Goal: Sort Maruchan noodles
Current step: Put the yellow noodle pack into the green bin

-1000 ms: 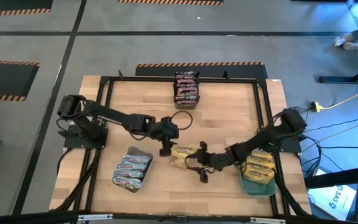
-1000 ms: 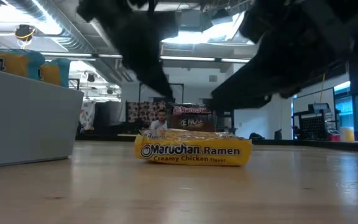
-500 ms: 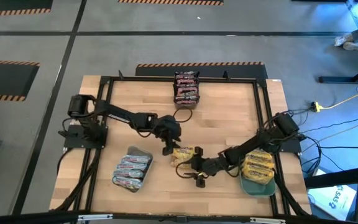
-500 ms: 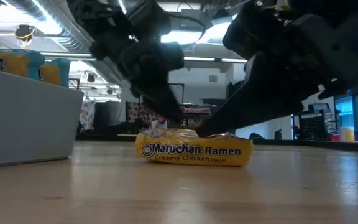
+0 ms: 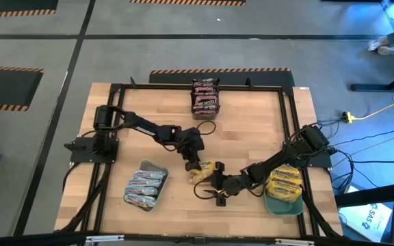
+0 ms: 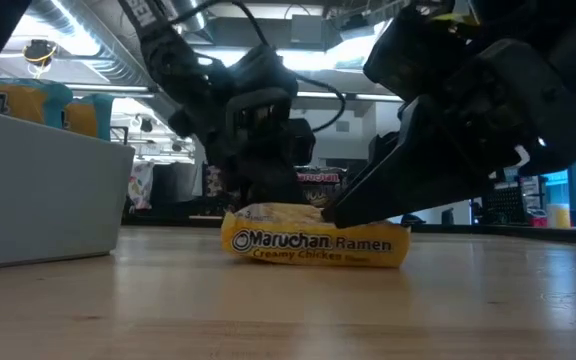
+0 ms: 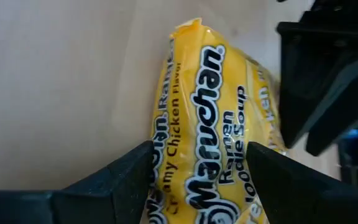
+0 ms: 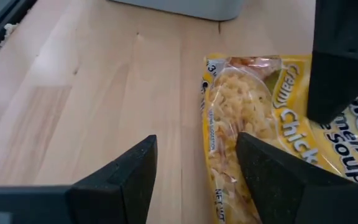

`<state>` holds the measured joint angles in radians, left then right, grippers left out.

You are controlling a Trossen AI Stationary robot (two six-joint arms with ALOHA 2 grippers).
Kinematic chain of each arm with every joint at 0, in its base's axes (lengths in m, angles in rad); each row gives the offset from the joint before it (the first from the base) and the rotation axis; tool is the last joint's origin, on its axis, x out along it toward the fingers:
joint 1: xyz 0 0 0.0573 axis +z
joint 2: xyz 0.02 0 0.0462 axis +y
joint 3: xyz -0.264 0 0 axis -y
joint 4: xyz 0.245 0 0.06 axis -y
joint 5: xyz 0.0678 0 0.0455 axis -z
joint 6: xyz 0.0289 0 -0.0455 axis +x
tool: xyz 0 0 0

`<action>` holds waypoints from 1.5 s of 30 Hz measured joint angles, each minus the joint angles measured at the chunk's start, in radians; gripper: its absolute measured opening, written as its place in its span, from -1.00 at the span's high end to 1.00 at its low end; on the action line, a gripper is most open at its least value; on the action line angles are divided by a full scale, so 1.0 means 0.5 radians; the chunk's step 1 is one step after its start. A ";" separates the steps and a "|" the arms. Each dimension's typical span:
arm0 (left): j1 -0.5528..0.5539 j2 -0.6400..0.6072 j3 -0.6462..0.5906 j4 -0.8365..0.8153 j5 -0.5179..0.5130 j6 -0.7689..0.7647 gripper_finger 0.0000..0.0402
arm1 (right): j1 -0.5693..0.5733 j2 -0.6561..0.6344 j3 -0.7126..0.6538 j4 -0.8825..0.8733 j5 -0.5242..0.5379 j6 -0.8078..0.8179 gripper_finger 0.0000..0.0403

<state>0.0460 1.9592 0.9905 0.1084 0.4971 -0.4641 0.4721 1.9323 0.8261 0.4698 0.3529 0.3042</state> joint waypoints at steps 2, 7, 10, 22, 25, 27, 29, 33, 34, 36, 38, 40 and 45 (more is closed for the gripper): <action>0.001 0.035 0.003 0.046 0.117 -0.008 -0.26 | 0.001 -0.001 0.000 -0.007 0.005 -0.002 -0.11; -0.002 0.047 0.000 0.164 0.337 -0.146 -0.26 | 0.003 0.001 -0.001 -0.007 0.014 -0.077 -0.11; -0.011 0.052 0.034 0.153 0.429 -0.174 -0.25 | 0.002 0.002 -0.003 -0.013 0.044 -0.094 -0.10; -0.083 0.050 0.067 0.151 0.338 -0.106 0.15 | 0.045 -0.154 -0.013 -0.175 0.118 -0.081 -0.10; -0.108 0.047 0.068 0.150 0.332 -0.067 0.25 | 0.082 -0.322 -0.009 -0.364 0.112 0.014 -0.10; -0.133 0.046 0.069 0.151 0.336 -0.017 0.28 | 0.116 -0.450 -0.011 -0.565 0.104 0.075 -0.10; -0.164 0.037 0.070 0.146 0.334 0.024 0.29 | 0.156 -0.590 -0.010 -0.733 0.102 0.162 -0.10; -0.250 0.002 0.103 0.096 0.208 0.176 0.29 | 0.203 -0.807 -0.008 -1.046 0.139 0.339 -0.10; -0.275 -0.009 0.127 0.080 0.149 0.230 0.29 | 0.203 -0.840 -0.008 -1.093 0.174 0.381 -0.10; -0.332 -0.027 0.188 0.020 -0.052 0.367 0.29 | 0.189 -0.855 -0.007 -1.097 0.206 0.442 -0.11; -0.394 -0.060 0.253 -0.143 -0.275 0.506 0.29 | 0.150 -0.854 -0.007 -1.090 0.176 0.476 -0.11; -0.459 -0.063 0.323 -0.272 -0.546 0.642 0.29 | 0.115 -0.854 -0.007 -1.067 0.090 0.500 -0.11; -0.585 -0.080 0.441 -0.565 -1.037 0.790 0.29 | 0.014 -0.878 -0.005 -0.905 -0.107 0.497 -0.11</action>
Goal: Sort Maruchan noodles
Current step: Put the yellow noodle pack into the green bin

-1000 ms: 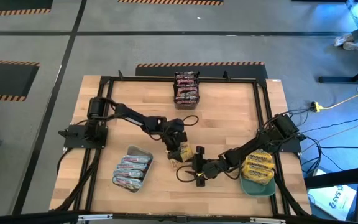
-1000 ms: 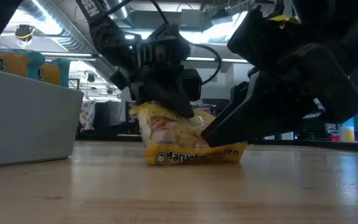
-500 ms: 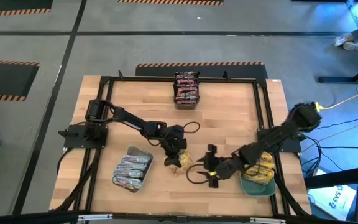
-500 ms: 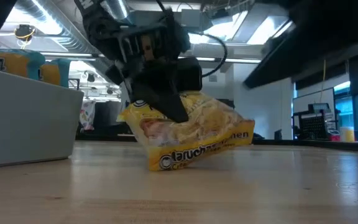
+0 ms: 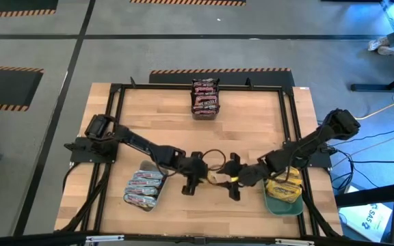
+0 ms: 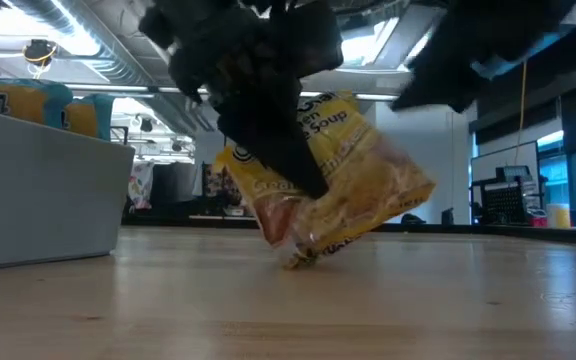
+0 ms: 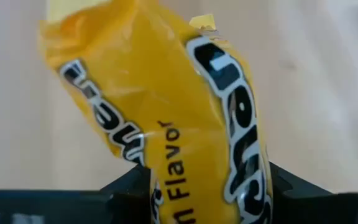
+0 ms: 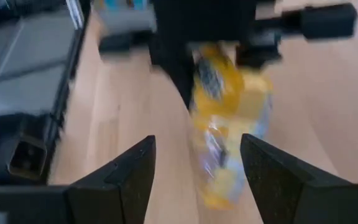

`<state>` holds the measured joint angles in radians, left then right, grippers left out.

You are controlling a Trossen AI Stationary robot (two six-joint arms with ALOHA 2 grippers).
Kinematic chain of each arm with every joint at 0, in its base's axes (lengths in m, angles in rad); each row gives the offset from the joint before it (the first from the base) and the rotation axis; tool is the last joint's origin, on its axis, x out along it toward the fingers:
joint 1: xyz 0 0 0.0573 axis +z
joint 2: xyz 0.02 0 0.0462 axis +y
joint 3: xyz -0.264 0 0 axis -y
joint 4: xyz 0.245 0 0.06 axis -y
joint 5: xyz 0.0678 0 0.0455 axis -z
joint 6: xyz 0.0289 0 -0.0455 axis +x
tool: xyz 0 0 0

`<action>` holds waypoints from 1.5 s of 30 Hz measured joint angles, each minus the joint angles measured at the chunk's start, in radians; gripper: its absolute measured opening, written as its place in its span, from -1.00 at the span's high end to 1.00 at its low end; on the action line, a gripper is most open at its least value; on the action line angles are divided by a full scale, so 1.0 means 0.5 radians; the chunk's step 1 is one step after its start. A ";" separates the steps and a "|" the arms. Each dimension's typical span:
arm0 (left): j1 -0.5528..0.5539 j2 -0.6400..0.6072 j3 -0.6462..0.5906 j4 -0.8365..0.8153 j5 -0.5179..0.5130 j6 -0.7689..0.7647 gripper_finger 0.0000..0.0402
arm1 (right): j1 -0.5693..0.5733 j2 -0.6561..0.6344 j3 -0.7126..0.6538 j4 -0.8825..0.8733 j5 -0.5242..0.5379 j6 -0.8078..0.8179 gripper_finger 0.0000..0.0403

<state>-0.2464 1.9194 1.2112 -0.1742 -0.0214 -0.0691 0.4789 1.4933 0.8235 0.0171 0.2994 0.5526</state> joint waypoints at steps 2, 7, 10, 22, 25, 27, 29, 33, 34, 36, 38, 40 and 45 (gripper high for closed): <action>-0.020 0.002 0.034 -0.041 -0.103 0.004 0.29 | -0.037 0.001 0.002 0.052 -0.009 -0.016 -0.11; -0.044 0.006 0.110 -0.056 -0.193 0.028 0.30 | -0.122 0.106 0.001 0.190 -0.125 -0.010 -0.23; -0.045 0.008 0.120 -0.079 -0.194 0.052 0.29 | -0.147 0.183 0.001 0.232 -0.134 -0.013 -0.41; -0.053 0.006 0.129 -0.110 -0.178 0.061 0.30 | -0.166 0.076 -0.003 0.049 -0.016 -0.042 -0.62; -0.052 0.006 0.129 -0.108 -0.172 0.061 0.30 | -0.166 0.026 -0.002 0.060 0.028 -0.088 -0.58; -0.052 0.006 0.129 -0.106 -0.178 0.061 0.30 | -0.166 0.018 -0.002 0.072 0.065 -0.121 -0.56; -0.052 0.006 0.129 -0.092 -0.181 0.061 0.30 | -0.166 0.048 -0.002 0.122 0.080 -0.128 -0.54; -0.052 0.006 0.127 -0.093 -0.188 0.061 0.30 | -0.164 0.199 0.000 0.306 -0.026 -0.170 -0.53; -0.054 0.006 0.127 -0.086 -0.197 0.061 0.30 | -0.162 0.234 0.000 0.353 -0.043 -0.174 -0.53; -0.054 0.006 0.126 -0.078 -0.225 0.057 0.30 | -0.162 0.295 0.002 0.399 -0.046 -0.180 -0.53; -0.049 0.005 0.127 -0.069 -0.242 0.056 0.30 | -0.161 0.333 0.000 0.387 -0.063 -0.181 -0.53; -0.042 0.004 0.127 -0.068 -0.245 0.055 0.30 | -0.160 0.335 -0.002 0.394 -0.097 -0.182 -0.53; -0.030 0.004 0.127 -0.064 -0.238 0.053 0.30 | -0.160 0.335 0.000 0.416 -0.121 -0.181 -0.53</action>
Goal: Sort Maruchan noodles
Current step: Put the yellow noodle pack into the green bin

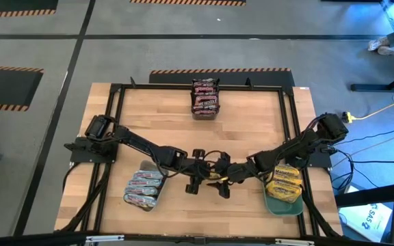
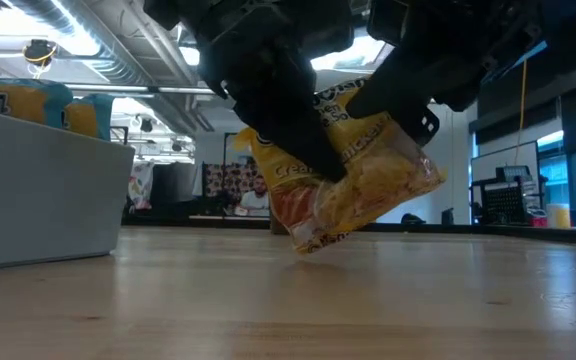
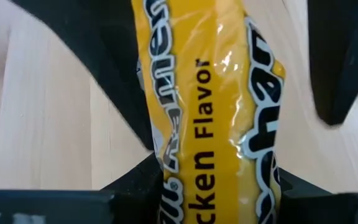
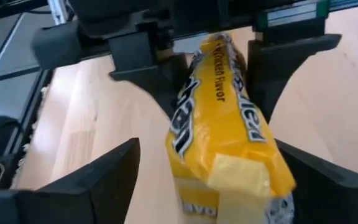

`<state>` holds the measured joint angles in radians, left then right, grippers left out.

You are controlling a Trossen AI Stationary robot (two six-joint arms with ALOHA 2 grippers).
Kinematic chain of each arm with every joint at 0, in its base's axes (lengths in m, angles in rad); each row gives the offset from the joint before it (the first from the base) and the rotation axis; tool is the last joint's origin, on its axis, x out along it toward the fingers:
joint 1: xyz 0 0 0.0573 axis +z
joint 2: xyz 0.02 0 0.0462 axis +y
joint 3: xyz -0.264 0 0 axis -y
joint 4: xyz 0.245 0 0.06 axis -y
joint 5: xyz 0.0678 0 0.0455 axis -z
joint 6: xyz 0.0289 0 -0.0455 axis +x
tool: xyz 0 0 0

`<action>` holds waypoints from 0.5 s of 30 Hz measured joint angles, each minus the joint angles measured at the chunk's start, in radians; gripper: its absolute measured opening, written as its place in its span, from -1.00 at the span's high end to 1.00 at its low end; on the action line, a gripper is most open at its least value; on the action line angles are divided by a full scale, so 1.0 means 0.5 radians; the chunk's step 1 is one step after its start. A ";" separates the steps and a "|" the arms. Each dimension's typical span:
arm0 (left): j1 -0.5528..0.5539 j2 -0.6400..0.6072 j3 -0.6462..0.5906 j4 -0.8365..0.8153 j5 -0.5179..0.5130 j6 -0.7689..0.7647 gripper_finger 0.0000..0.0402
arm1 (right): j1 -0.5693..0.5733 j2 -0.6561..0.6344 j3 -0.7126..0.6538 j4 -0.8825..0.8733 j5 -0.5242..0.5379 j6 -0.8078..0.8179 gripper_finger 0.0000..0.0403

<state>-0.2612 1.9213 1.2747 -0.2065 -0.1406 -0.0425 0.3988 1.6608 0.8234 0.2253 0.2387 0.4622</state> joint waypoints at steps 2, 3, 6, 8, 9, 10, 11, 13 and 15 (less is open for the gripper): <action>0.002 0.000 0.000 0.029 -0.001 0.001 0.30 | 0.000 0.000 0.000 -0.001 0.048 -0.008 -0.51; 0.002 0.000 0.000 0.033 -0.003 0.001 0.30 | 0.000 0.000 0.000 -0.003 0.069 -0.023 -0.48; 0.002 0.000 0.000 0.032 -0.001 0.001 0.30 | -0.001 0.000 0.000 -0.007 0.083 -0.056 -0.31; -0.004 0.000 0.000 0.036 0.000 0.001 0.30 | -0.011 0.000 0.000 -0.015 0.081 -0.073 -0.15; -0.005 0.000 0.000 0.044 0.000 0.001 0.30 | -0.020 0.001 0.000 -0.021 0.080 -0.084 -0.07; -0.005 0.000 0.000 0.046 0.001 0.001 0.30 | -0.030 0.007 0.000 -0.022 0.076 -0.083 0.01; -0.005 0.000 -0.001 0.044 0.000 0.001 0.30 | -0.039 0.009 0.000 -0.022 0.076 -0.081 0.09; 0.004 0.002 -0.003 0.044 0.000 -0.001 0.29 | -0.043 0.011 0.000 -0.021 0.078 -0.072 0.23; 0.013 0.002 -0.003 0.045 0.001 -0.001 0.29 | -0.042 0.011 0.000 -0.020 0.078 -0.071 0.36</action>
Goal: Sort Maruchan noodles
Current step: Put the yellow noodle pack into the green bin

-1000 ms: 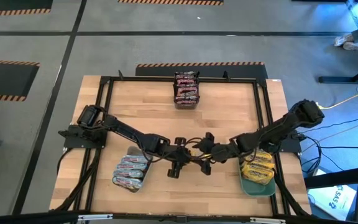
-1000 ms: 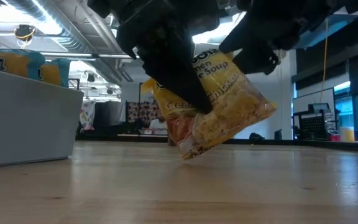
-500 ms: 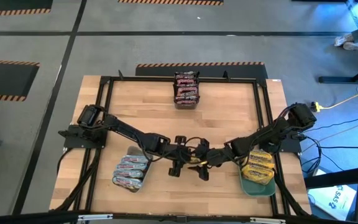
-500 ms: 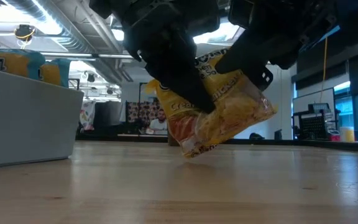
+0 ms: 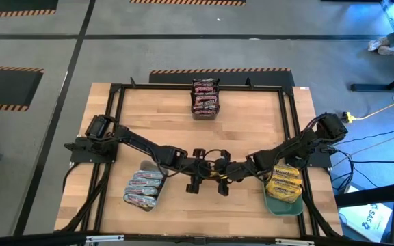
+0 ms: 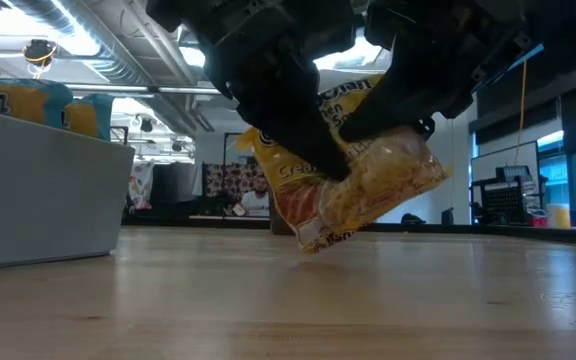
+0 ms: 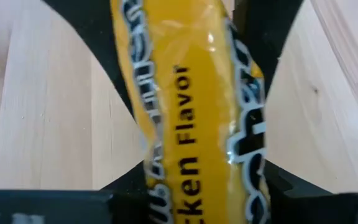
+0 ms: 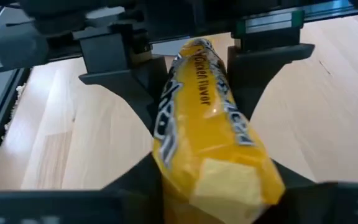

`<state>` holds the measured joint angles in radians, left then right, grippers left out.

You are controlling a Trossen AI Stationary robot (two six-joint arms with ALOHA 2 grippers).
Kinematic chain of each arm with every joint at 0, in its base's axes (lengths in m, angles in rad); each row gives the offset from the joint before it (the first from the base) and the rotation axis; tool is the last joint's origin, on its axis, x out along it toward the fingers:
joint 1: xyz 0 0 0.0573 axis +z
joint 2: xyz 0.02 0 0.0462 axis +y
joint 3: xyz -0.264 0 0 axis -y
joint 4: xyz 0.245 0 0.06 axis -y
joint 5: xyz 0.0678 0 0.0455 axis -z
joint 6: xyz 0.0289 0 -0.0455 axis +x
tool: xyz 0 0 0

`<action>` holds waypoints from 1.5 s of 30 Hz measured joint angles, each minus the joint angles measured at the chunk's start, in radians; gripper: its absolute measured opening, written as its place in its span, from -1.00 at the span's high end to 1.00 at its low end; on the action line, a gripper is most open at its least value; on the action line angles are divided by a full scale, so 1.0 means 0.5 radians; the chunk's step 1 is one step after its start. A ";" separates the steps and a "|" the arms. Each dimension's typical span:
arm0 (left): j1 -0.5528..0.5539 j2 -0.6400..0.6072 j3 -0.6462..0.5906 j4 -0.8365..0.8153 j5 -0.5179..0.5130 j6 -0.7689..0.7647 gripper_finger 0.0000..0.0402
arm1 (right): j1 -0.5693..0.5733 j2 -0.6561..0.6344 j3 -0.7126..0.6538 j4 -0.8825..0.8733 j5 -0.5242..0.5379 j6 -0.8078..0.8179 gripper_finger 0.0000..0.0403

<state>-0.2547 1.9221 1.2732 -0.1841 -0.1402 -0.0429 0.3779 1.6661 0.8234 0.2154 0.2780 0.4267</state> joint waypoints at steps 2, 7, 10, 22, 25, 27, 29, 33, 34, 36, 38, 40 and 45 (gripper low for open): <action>0.006 0.000 0.000 0.002 0.004 -0.012 0.29 | 0.001 0.000 0.000 -0.003 -0.002 -0.002 0.46; 0.014 0.000 0.000 0.008 0.019 -0.118 0.26 | 0.003 0.000 0.000 -0.009 -0.004 0.003 0.53; 0.011 0.001 0.000 0.015 0.019 -0.127 0.16 | 0.003 0.000 0.000 -0.012 -0.001 0.005 0.50; -0.010 -0.294 0.007 -0.432 0.101 -0.247 -0.01 | 0.020 -0.027 0.003 -0.139 -0.005 -0.028 0.55; -0.054 -0.415 -0.034 -0.501 -0.015 -0.230 -0.01 | 0.034 -0.027 0.002 -0.160 0.032 -0.032 0.54; -0.069 -0.517 -0.145 -0.440 -0.072 -0.205 -0.01 | 0.053 -0.027 0.002 -0.171 0.046 -0.030 0.56; -0.062 -0.618 -0.310 -0.291 -0.052 -0.190 -0.01 | 0.074 -0.026 0.002 -0.171 0.084 -0.038 0.57; -0.034 -0.853 -0.680 0.176 0.016 -0.182 -0.01 | 0.112 -0.026 0.000 -0.131 0.182 -0.081 0.55; -0.028 -0.900 -0.761 0.284 0.018 -0.210 -0.01 | 0.110 -0.026 -0.001 -0.102 0.194 -0.090 0.54; -0.026 -0.982 -0.899 0.417 0.018 -0.226 -0.01 | 0.109 -0.026 -0.001 -0.026 0.185 -0.114 0.54; -0.039 -1.049 -0.985 0.490 0.017 -0.224 -0.01 | 0.109 -0.027 -0.001 0.057 0.145 -0.155 0.55; -0.049 -1.112 -1.027 0.491 0.019 -0.229 -0.01 | 0.109 -0.051 0.010 0.048 0.149 -0.196 0.55; -0.073 -1.145 -1.024 0.502 0.015 -0.274 -0.01 | 0.109 -0.205 0.120 -0.133 0.236 -0.234 0.53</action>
<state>-0.2911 1.3495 0.7611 0.0668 -0.1329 -0.1801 0.4324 1.5638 0.8834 0.1491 0.3957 0.3098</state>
